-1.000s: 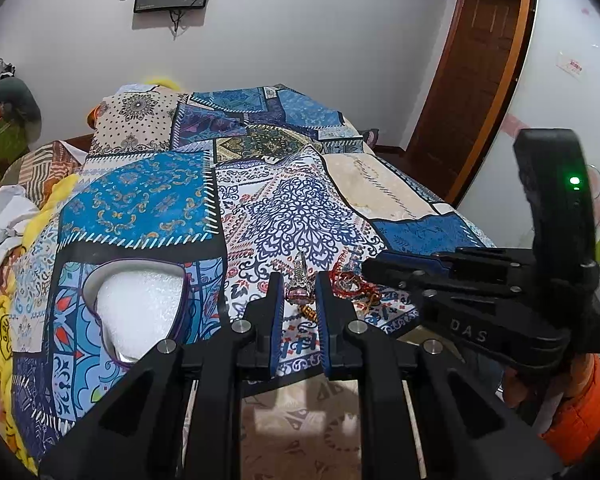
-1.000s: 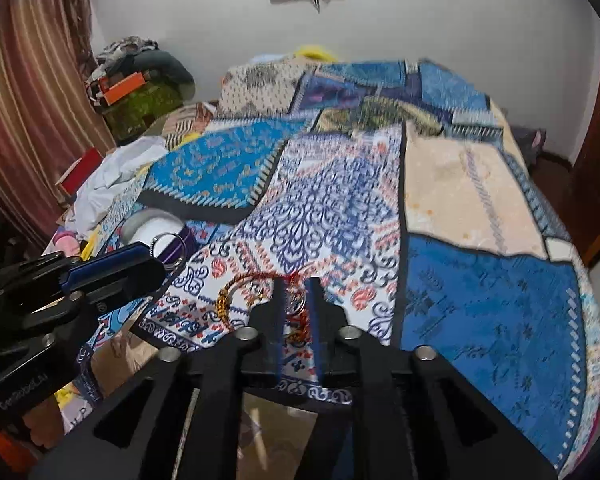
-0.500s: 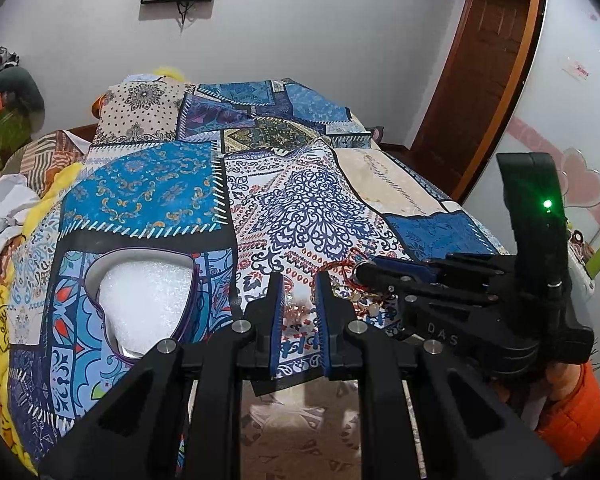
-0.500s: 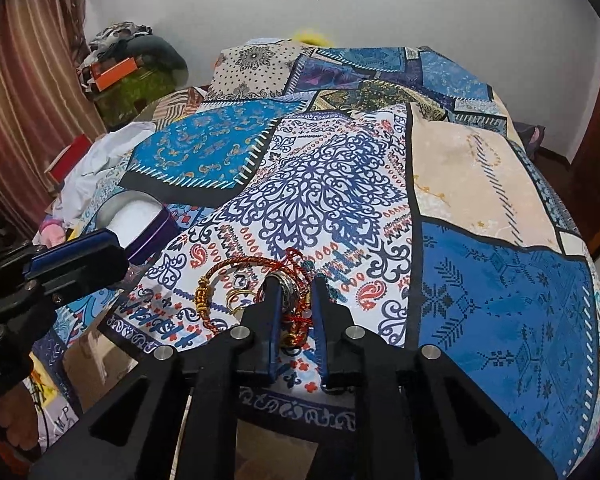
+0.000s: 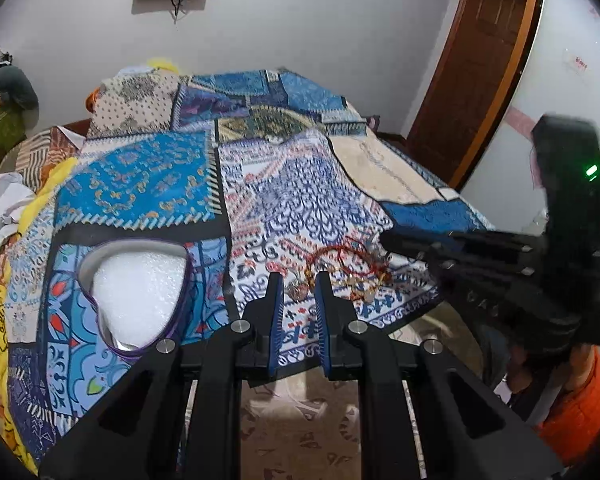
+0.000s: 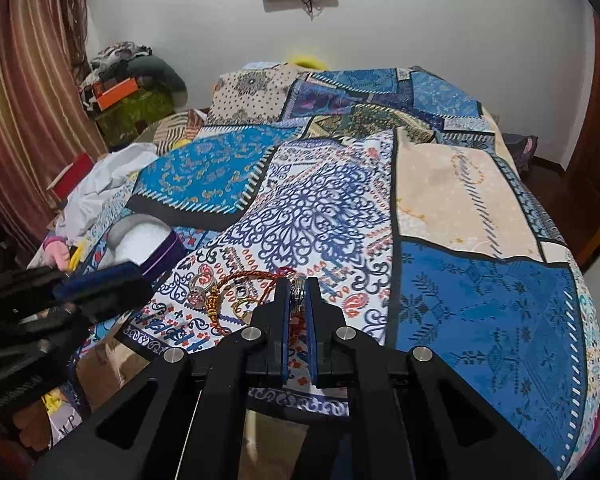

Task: Organize jewelry

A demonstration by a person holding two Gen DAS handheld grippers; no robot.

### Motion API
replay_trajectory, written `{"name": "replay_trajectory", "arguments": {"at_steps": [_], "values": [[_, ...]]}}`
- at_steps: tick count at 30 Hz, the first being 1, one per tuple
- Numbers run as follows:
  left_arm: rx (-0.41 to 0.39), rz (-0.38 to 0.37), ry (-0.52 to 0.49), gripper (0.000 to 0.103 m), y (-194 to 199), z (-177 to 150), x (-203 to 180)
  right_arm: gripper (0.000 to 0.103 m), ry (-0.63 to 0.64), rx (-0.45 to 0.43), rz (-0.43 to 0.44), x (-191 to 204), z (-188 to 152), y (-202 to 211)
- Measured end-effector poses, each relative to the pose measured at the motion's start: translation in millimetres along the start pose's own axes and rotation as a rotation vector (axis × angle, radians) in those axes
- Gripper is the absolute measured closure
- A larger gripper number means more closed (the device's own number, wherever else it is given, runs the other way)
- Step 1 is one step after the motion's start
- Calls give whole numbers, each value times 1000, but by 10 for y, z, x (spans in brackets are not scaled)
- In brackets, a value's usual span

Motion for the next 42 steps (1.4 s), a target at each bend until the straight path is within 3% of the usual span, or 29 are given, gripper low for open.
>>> {"name": "replay_trajectory", "arguments": {"at_steps": [9, 14, 25, 28, 31, 42], "values": [[87, -10, 23, 85, -294, -136, -8, 97, -34, -40, -11, -157, 44, 172], [86, -21, 38, 76, -369, -87, 1, 97, -51, -60, -18, -242, 82, 239], [61, -13, 42, 75, -503, -15, 4, 97, -79, -68, 6, -321, 78, 279], [53, -7, 40, 79, -521, -3, 9, 97, -86, -53, 8, -350, 36, 248], [48, -3, 40, 92, -537, -2, 28, 97, -101, -16, 9, -409, -44, 166], [42, -7, 38, 92, -468, -29, 42, 97, -106, 56, 8, -495, -304, 163]]}}
Point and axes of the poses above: each gripper's, at about its wrist camera, not at the fingertips, and y roughly against the way its jaws point, x to its left, z to its top, the point moved 8 cm from there along -y, roughly the way its jaws point, and after that the axes turned 1 degree about z, right-handed, at the moved point
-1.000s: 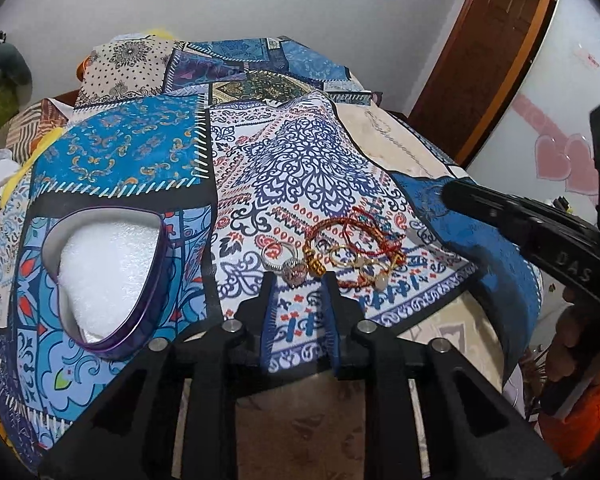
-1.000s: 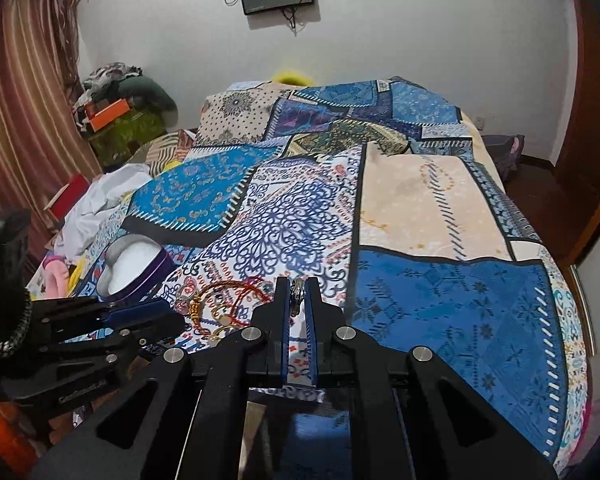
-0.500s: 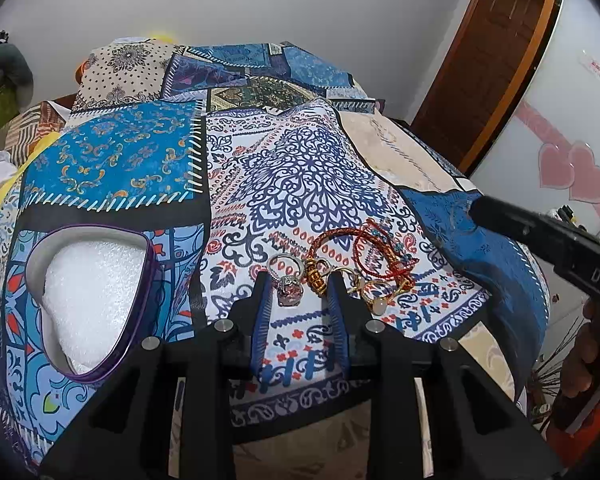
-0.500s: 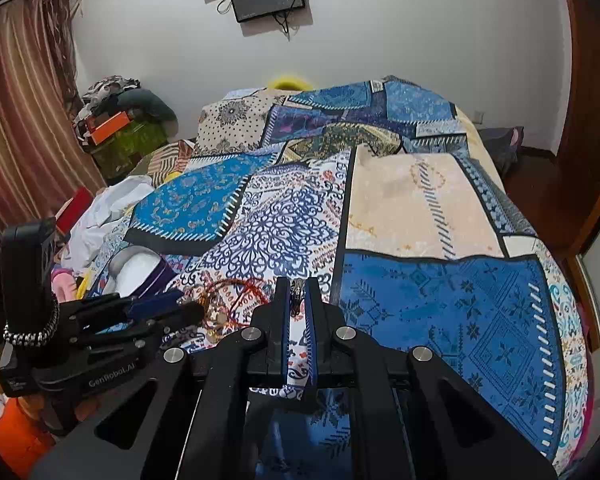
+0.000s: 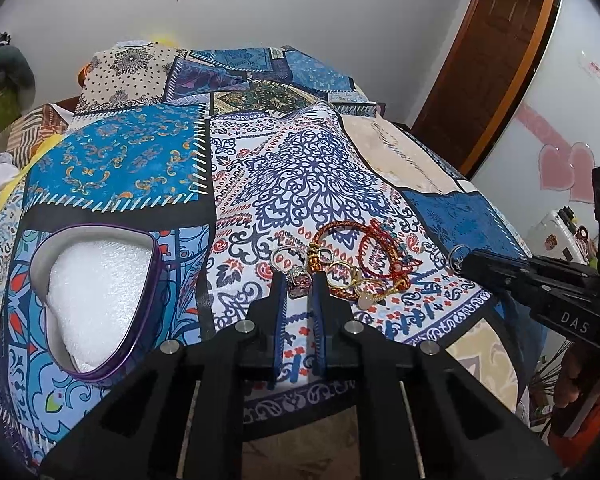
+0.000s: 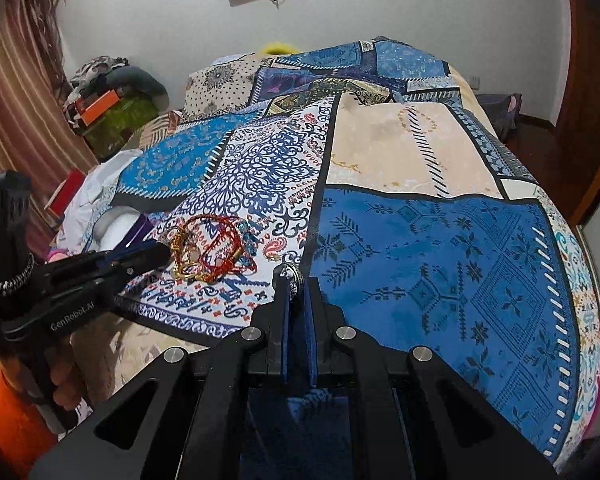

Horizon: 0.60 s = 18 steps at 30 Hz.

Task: Organize jewelry

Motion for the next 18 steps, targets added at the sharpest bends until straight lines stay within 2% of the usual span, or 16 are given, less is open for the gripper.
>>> {"name": "replay_trajectory", "arguments": {"at_steps": [4, 7, 10, 12, 18], "values": [[1, 2, -5, 92, 42, -27, -11, 96, 33, 13, -32, 7, 2, 7], [-1, 8, -16, 92, 80, -45, -26, 92, 41, 20, -35, 14, 6, 1], [-5, 9, -25, 92, 115, -56, -50, 79, 64, 17, -56, 29, 19, 15], [-9, 10, -35, 92, 135, -56, -75, 64, 83, 5, -71, 49, 47, 22], [-16, 16, -61, 92, 159, -66, -132, 63, 125, -13, -94, 114, 129, -69]]}}
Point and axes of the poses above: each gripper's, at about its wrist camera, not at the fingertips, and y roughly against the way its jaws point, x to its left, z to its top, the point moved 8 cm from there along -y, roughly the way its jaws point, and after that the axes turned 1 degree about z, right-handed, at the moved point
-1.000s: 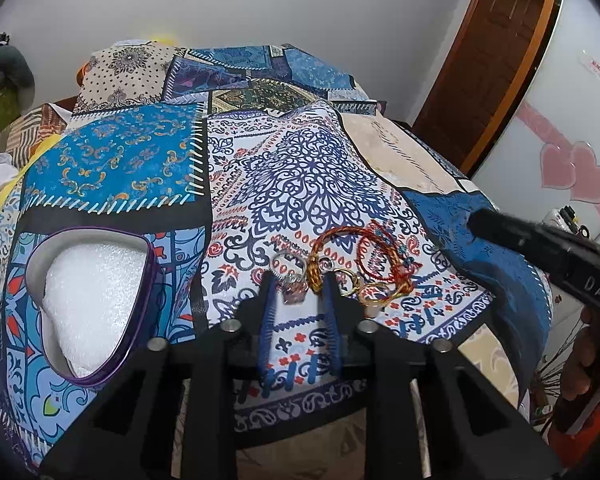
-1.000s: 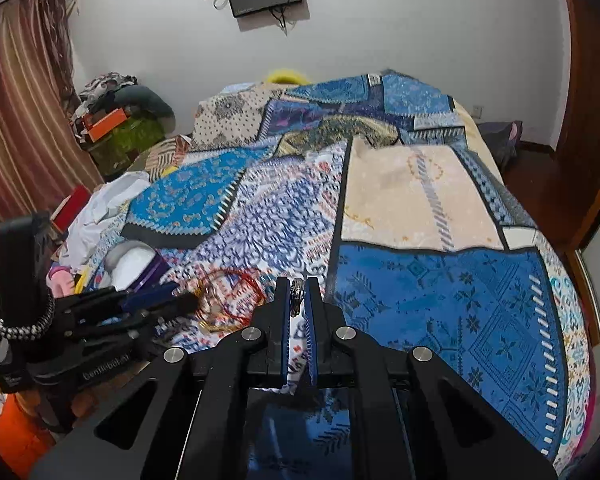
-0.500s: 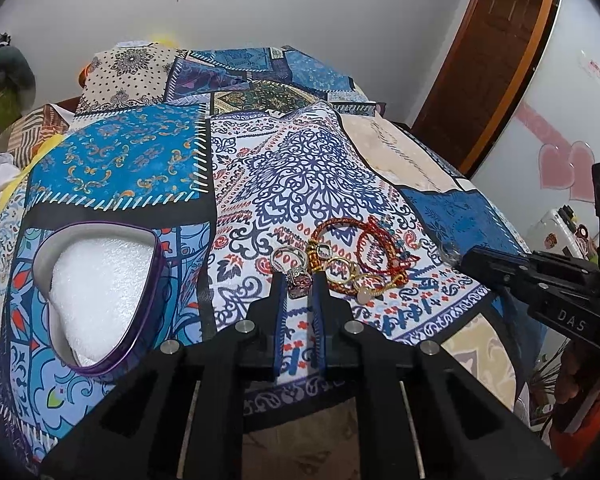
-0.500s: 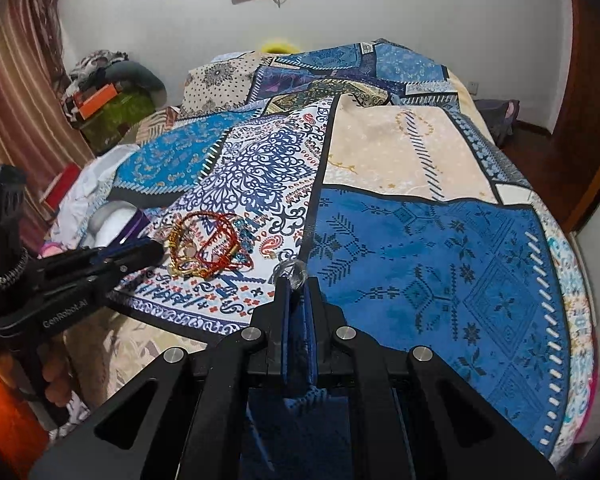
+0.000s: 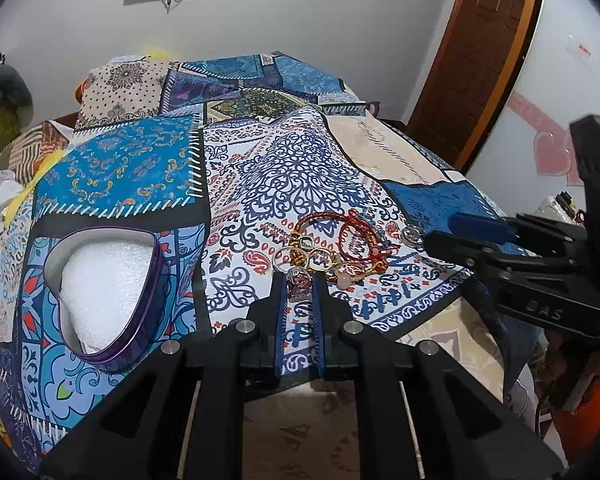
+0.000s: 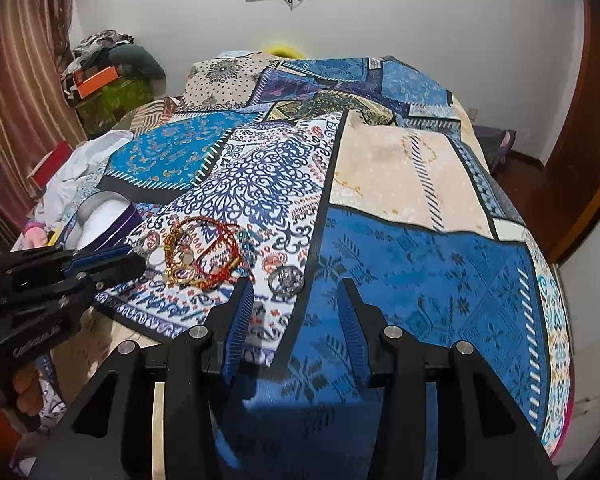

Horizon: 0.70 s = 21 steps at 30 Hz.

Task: Organize jewelry

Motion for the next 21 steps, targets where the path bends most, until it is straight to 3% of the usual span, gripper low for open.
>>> {"name": "replay_trajectory", "arguments": {"at_steps": [5, 7, 9, 21], "values": [[3, 0, 1, 92, 0, -14, 6, 65, 46, 31, -5, 58, -9, -155], [2, 0, 3, 92, 6, -14, 12, 70, 60, 39, -25, 52, -33, -207], [1, -2, 4, 92, 11, -7, 13, 83, 57, 33, -28, 35, -30, -202], [-22, -11, -12, 92, 131, 41, -45, 83, 21, -37, -8, 55, 109, 54]]}}
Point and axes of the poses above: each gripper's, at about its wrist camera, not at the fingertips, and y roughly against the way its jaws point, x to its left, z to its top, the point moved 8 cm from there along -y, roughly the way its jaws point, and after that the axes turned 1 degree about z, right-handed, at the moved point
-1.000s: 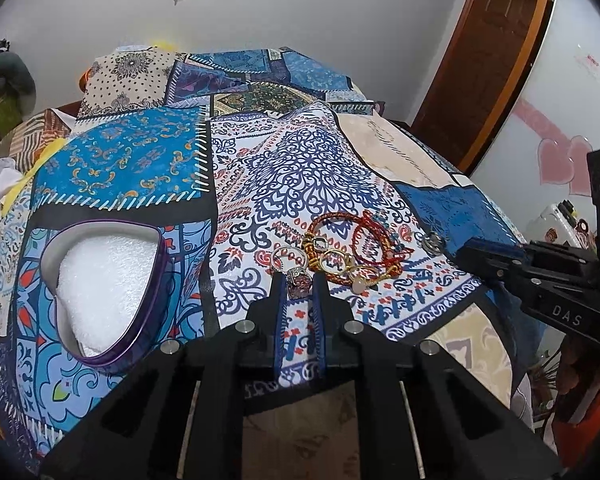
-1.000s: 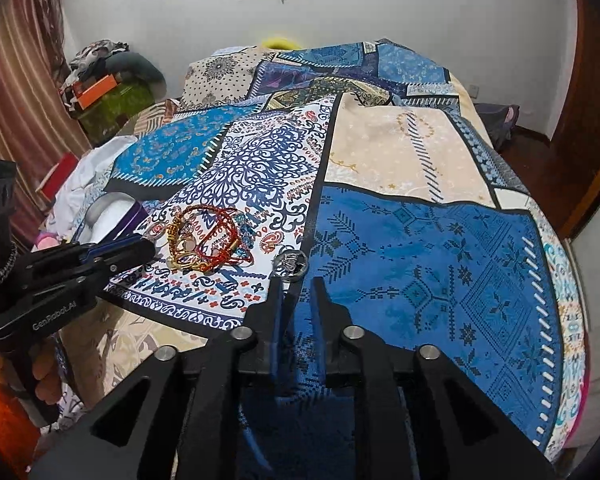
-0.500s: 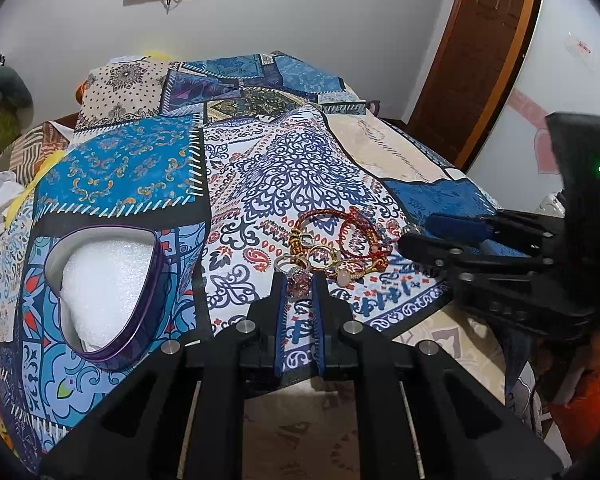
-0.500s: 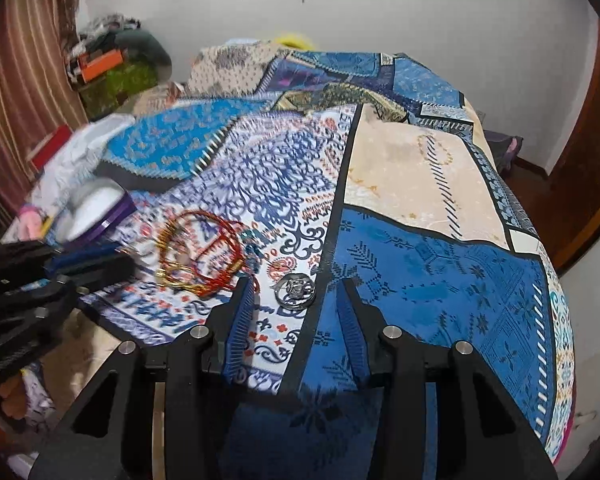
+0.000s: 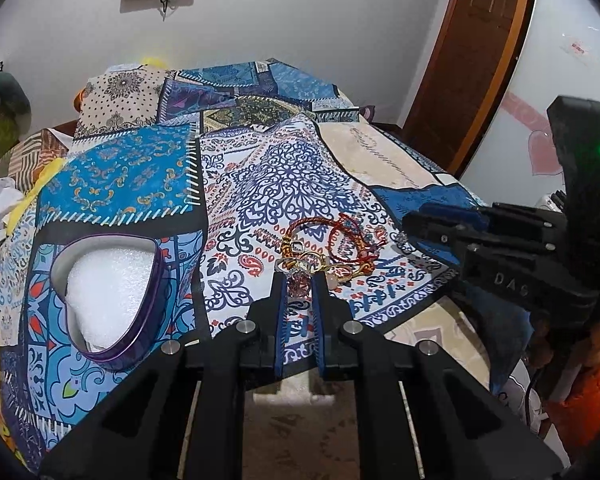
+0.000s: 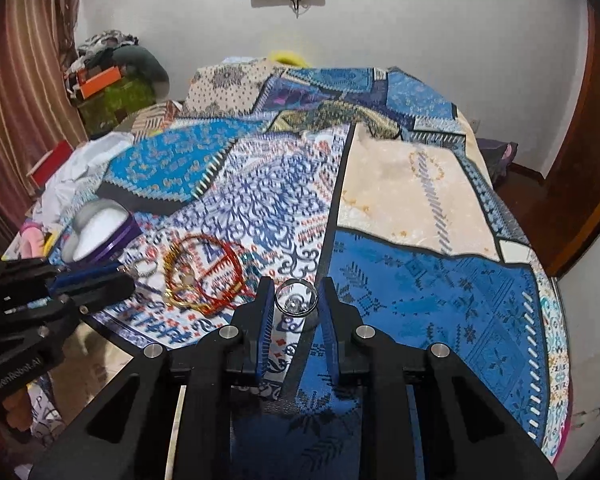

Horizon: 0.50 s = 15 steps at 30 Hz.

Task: Organize jewelry

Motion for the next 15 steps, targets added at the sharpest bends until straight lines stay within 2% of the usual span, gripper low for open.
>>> {"name": "replay_trajectory", "arguments": {"at_steps": [7, 15], "values": [[-37, 13, 3, 92, 206, 42, 22, 83, 6, -58, 30, 135, 166, 192], [-99, 47, 39, 94, 495, 133, 216, 83, 24, -120, 80, 431, 369, 366]]}}
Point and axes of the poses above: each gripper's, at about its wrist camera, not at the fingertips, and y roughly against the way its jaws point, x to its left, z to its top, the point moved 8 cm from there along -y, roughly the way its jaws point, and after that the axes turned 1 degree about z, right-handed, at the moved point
